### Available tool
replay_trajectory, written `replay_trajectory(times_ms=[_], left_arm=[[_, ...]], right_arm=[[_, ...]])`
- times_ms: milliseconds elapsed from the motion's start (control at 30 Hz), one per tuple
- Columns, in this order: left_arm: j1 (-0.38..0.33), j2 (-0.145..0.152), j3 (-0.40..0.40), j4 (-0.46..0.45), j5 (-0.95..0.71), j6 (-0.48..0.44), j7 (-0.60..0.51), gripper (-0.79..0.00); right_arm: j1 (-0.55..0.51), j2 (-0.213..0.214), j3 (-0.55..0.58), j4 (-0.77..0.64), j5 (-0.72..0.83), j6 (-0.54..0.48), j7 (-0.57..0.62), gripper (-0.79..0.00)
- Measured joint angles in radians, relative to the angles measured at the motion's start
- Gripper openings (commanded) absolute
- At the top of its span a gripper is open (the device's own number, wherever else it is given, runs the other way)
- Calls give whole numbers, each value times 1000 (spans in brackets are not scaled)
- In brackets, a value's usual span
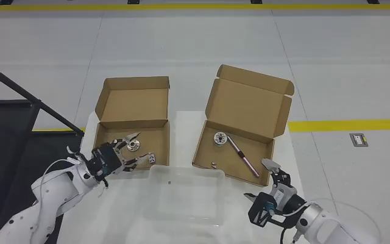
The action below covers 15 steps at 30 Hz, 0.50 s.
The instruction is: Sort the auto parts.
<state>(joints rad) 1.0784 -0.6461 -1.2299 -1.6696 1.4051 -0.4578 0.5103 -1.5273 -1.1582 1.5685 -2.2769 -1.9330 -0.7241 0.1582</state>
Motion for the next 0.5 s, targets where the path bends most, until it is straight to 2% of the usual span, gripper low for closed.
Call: replay_trajectory(times_ms=[67,100,200,267,500], left_arm=[[36,2,-21,-5,18,21,58,0],[47,2,-27,-7,18,27,78,-167],[57,1,-31,-8,12,30,97,-61],[56,1,-30,-8,12,30,95,-21],[55,1,-30,-8,12,30,95,-1]], right_arm=[[0,0,0,0,0,0,0,0],[0,0,0,0,0,0,0,0],[0,0,0,0,0,0,0,0],[0,0,0,0,0,0,0,0],[0,0,0,0,0,0,0,-1]])
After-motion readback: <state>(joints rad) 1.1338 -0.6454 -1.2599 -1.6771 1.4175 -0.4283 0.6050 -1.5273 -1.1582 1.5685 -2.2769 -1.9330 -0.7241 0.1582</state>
